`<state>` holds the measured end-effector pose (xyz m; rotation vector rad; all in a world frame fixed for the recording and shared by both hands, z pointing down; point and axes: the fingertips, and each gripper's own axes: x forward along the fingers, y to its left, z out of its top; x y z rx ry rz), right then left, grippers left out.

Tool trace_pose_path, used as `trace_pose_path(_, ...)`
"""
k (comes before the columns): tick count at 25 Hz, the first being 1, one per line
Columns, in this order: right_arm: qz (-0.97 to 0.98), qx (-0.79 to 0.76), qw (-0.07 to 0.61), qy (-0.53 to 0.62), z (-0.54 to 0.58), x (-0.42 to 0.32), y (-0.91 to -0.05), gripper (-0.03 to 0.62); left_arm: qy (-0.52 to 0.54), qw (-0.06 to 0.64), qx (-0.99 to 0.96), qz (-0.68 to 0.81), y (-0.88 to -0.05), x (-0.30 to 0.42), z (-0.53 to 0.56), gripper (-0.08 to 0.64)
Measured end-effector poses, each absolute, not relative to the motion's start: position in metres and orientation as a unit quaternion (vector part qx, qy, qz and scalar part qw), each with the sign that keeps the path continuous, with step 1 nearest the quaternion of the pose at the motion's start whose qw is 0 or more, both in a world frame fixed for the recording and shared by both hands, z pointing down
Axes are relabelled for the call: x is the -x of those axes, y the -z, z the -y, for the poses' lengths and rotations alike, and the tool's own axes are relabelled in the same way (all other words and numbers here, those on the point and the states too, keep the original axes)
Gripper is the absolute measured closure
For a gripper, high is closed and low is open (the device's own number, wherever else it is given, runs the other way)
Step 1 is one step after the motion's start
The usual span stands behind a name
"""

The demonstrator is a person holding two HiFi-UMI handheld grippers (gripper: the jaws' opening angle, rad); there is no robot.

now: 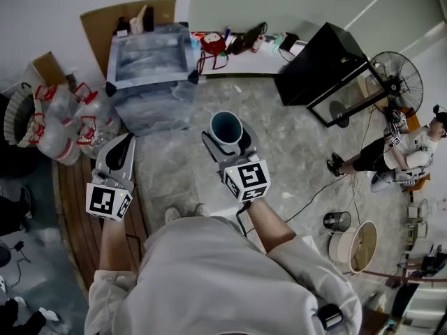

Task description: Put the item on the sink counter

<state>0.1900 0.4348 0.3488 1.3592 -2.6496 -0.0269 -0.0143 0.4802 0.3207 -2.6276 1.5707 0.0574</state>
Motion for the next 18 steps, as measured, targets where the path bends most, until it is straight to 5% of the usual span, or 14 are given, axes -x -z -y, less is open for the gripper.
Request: trace_pose_path(18,0.882,-0.464,0.083,0.010,-0.413,-0.157,-0.354,0.225,-0.011,0.033,0.873,-0.487,-0.333,0.035,-0.453,0.558)
